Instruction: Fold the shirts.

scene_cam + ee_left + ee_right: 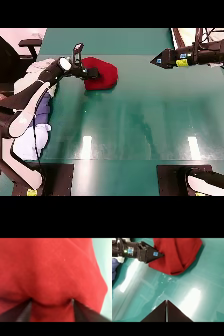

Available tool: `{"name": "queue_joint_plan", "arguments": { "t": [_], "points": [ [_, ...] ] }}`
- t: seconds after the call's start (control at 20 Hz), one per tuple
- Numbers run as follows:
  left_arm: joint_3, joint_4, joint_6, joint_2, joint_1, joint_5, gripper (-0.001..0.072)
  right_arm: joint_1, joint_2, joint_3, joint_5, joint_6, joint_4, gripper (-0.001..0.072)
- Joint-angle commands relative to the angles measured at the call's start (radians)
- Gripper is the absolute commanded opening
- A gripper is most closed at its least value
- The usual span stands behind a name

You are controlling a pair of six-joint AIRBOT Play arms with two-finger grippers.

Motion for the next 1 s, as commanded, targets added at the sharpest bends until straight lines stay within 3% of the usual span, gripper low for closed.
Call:
{"name": "queue_joint_plan", "arguments": {
  "t": [0.0,0.2,0.35,0.6,0.75,0.95],
  "points": [
    [0.072,0.007,0.009,-0.002,0.008,-0.067,0.0041,0.001,0.005,0.001,0.0,0.0,0.0,0.0019],
    [0.272,0.049,0.009,0.085,0.047,-0.201,0.0025,-0.034,0.069,0.001,-0.043,0.0,0.001,0.0019],
    [0.369,0.133,0.009,0.288,0.046,-0.227,0.0025,-0.072,0.176,0.002,-0.085,0.001,0.0,0.0019],
    [0.403,0.14,0.034,0.624,0.009,-0.312,0.0024,-0.153,0.335,0.008,-0.153,0.001,-0.001,0.0019],
    [0.402,0.15,0.035,0.673,-0.108,-0.387,0.0024,-0.208,0.38,0.008,-0.145,0.01,0.0,0.0019],
    [0.359,0.195,0.037,0.57,-0.343,-0.42,0.0026,-0.24,0.383,0.008,-0.111,0.038,0.0,0.0018]
  ]
}}
